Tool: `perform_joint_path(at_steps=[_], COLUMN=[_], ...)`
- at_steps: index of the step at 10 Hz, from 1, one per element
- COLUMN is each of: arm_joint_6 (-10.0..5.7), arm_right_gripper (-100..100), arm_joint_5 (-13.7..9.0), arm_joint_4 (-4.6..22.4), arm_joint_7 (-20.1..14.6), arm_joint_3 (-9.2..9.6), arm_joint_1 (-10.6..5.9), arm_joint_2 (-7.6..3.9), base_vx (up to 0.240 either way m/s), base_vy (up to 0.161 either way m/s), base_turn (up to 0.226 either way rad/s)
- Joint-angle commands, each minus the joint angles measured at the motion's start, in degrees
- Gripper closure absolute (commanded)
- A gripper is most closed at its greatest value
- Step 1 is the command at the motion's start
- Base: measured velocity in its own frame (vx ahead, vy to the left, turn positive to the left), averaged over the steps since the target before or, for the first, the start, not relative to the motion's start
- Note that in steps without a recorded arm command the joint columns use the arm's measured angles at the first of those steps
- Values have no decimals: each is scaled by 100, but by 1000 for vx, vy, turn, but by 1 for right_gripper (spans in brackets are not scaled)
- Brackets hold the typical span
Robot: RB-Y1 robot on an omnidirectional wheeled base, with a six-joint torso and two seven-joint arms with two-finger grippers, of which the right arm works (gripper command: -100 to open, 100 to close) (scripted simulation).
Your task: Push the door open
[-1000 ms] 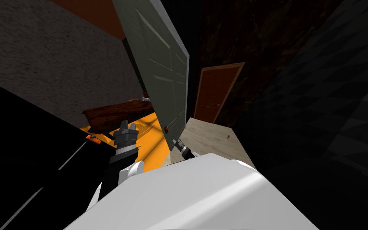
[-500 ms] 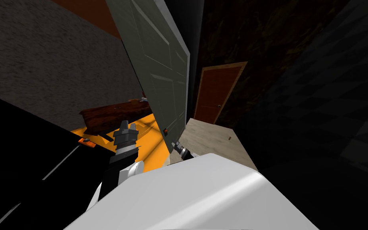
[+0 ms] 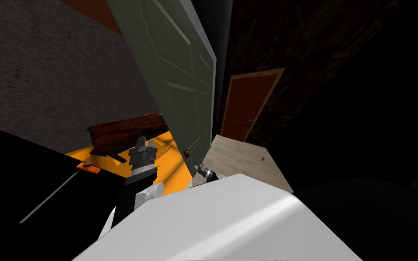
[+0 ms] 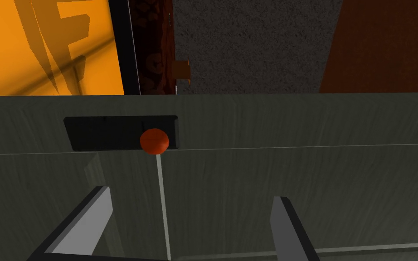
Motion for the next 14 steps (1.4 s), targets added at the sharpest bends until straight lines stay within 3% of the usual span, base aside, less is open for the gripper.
perform_joint_path(at_steps=[1, 6, 8, 10, 14], arm_joint_6=[-33, -86, -94, -76, -75], arm_right_gripper=[-100, -100, -100, -100, -100], arm_joint_5=[2, 0, 0, 5, 15], arm_joint_4=[210, 723, 795, 812, 915], arm_joint_7=[-29, -126, -139, -117, -95], arm_joint_3=[143, 522, 576, 511, 439], arm_joint_1=[-86, -320, -353, -339, -335], arm_joint_2=[-5, -54, -60, 3, 102], base_vx=[113, 155, 111, 73, 129], base_vy=[-16, -17, -11, 44, 157], base_turn=[2, 2, -3, 30, 41])
